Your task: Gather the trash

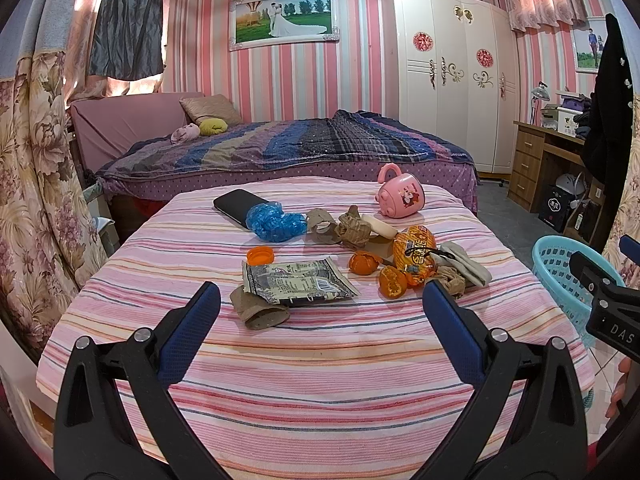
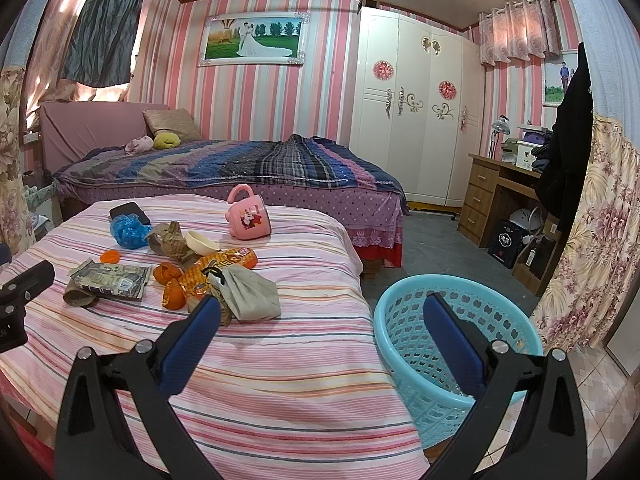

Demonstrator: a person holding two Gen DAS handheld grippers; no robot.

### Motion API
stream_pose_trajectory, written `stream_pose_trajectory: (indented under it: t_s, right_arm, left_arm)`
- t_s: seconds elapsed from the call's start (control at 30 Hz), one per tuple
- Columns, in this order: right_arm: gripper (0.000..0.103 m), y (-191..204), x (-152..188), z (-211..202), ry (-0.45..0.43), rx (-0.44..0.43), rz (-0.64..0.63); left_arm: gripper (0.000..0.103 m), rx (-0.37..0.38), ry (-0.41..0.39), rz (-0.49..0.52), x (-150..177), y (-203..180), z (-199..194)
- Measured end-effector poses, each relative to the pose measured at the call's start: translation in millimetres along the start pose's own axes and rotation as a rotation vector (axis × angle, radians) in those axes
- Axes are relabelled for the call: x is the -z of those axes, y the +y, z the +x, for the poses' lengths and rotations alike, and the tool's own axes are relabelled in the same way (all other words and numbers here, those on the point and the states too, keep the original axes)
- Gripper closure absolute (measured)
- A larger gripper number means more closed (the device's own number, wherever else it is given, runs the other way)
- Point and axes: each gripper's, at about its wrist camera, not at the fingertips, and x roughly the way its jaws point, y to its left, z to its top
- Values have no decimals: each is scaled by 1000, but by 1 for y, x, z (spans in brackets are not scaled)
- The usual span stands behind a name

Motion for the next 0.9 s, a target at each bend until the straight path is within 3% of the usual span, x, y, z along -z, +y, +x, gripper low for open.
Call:
stream_pose_trajectory:
  t_s: [0.53, 0.9]
  right_arm:
    - [4, -18, -3, 11, 21, -7, 42]
    - [4, -10, -43, 39, 28, -78, 19]
  left_arm:
    - [5, 5, 12, -3, -7, 7, 4]
    - [5, -35, -8, -2, -53, 36, 30]
